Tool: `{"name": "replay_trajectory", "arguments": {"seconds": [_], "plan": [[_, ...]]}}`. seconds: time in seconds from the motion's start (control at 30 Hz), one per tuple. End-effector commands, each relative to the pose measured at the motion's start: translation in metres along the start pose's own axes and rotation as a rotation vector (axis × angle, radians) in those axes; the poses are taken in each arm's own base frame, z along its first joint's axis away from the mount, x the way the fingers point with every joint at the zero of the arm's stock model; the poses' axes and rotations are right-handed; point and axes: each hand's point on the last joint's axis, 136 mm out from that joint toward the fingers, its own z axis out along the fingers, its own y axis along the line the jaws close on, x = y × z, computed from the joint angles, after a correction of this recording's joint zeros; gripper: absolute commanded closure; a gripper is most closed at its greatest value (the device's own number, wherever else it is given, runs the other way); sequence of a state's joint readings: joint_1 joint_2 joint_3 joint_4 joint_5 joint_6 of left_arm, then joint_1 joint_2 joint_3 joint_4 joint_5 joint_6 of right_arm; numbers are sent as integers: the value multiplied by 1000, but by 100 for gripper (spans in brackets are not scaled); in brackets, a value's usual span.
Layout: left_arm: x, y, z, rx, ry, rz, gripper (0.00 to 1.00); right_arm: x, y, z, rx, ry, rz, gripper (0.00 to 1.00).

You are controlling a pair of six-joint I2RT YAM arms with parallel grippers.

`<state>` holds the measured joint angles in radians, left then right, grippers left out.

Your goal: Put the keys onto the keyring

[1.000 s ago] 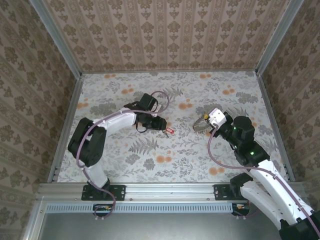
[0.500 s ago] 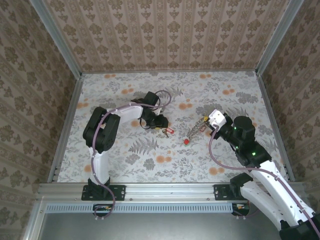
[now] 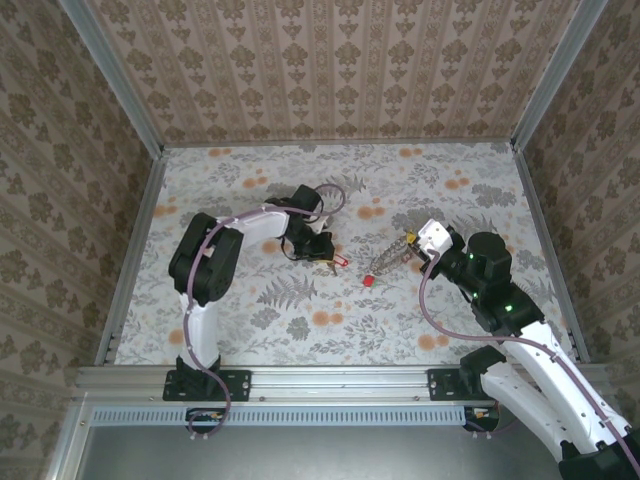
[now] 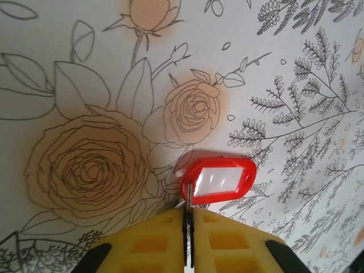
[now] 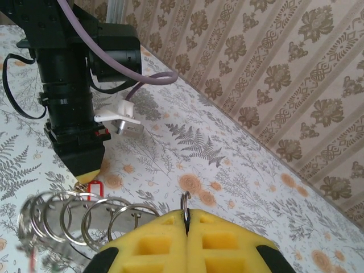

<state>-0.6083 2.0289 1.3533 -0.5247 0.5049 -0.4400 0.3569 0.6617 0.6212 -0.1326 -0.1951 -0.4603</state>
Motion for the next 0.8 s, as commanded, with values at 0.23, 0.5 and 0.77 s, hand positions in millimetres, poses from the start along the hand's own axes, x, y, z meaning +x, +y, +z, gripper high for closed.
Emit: {"name": "replay_trajectory", "arguments": {"seconds": [0.23,0.5,0.77], "plan": [[-9,-7,-7,21,-3,36,87,-26,-5,-10,11,-94,12,100],[-11,-13,-17,25,-8,135,100,-22,1,-8,-20,-83,1,100],[-11,-20,-25,66,-16,214,100,-25,10,-6,-79,-95,-11,100]]}}
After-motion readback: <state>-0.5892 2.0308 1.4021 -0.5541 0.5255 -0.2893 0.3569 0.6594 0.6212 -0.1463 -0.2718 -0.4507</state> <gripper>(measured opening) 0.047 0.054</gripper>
